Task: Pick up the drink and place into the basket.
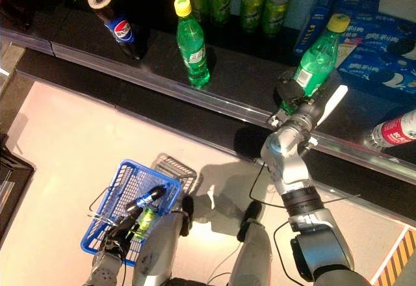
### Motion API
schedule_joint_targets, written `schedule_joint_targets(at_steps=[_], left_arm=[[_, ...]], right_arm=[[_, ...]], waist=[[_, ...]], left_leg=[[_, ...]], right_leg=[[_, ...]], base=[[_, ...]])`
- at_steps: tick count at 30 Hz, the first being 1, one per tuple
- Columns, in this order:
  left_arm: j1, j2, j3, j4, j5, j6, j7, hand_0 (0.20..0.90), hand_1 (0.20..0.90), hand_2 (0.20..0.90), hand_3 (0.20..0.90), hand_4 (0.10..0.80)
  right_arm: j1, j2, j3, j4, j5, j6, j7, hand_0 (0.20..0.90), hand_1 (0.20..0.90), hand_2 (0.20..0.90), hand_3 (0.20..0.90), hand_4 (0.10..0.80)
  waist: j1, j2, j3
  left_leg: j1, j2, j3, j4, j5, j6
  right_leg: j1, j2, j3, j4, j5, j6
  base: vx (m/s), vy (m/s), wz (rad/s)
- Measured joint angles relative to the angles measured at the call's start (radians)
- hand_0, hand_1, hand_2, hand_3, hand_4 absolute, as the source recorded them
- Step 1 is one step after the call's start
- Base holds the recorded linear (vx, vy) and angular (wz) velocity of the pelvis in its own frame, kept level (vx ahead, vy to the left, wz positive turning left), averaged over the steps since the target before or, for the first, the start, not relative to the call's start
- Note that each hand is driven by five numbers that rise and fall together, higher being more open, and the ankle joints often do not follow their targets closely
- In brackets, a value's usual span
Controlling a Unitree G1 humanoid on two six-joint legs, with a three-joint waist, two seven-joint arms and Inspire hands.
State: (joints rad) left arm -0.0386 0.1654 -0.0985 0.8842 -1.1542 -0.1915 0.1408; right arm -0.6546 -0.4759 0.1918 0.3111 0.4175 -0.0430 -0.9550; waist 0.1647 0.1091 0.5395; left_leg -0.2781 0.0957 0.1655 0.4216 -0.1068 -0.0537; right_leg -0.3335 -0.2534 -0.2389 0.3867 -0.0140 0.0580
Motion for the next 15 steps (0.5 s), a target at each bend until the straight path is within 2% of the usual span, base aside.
schedule_joint_targets(at_steps=[4,9,13,15], left_arm=[[0.003,0.000,0.005,0.006,0.001,0.010,-0.001,0.300,0.300,0.300,0.200,0.100],[0.023,-0.004,0.014,0.012,0.001,0.011,-0.001,0.300,0.300,0.300,0.200,0.100],[0.046,-0.020,0.041,0.006,-0.002,0.010,-0.001,0.300,0.300,0.300,0.200,0.100],[0.061,-0.035,0.055,0.005,-0.013,0.006,-0.001,0.300,0.300,0.300,0.200,0.100]], right_arm=[[0.006,0.000,0.000,0.032,0.000,0.017,0.002,0.300,0.300,0.300,0.200,0.100],[0.057,0.000,-0.002,0.028,0.000,0.021,0.014,0.300,0.300,0.300,0.200,0.100],[0.182,0.002,-0.032,-0.097,-0.012,0.023,0.053,0.300,0.300,0.300,0.200,0.100],[0.205,0.004,-0.027,-0.108,-0.028,0.023,0.092,0.300,0.300,0.300,0.200,0.100]], waist=[[0.001,0.000,0.000],[-0.003,0.001,0.000],[-0.009,0.002,-0.001],[-0.014,0.005,-0.002]], left_leg=[[0.027,0.000,-0.005,0.000,0.000,-0.001],[0.082,0.003,-0.010,-0.010,-0.011,-0.005],[0.109,0.005,-0.012,-0.020,-0.012,-0.007],[0.123,0.009,-0.015,-0.031,-0.009,-0.014]], right_leg=[[0.026,-0.002,-0.003,0.013,-0.009,-0.003],[0.080,-0.002,-0.010,0.015,-0.027,0.006],[0.095,-0.009,-0.021,0.049,-0.050,-0.006],[0.104,-0.003,-0.022,0.046,-0.058,-0.003]], base=[[0.016,-0.002,0.03],[0.045,0.009,0.04],[0.036,0.017,0.06],[0.070,0.010,-0.01]])
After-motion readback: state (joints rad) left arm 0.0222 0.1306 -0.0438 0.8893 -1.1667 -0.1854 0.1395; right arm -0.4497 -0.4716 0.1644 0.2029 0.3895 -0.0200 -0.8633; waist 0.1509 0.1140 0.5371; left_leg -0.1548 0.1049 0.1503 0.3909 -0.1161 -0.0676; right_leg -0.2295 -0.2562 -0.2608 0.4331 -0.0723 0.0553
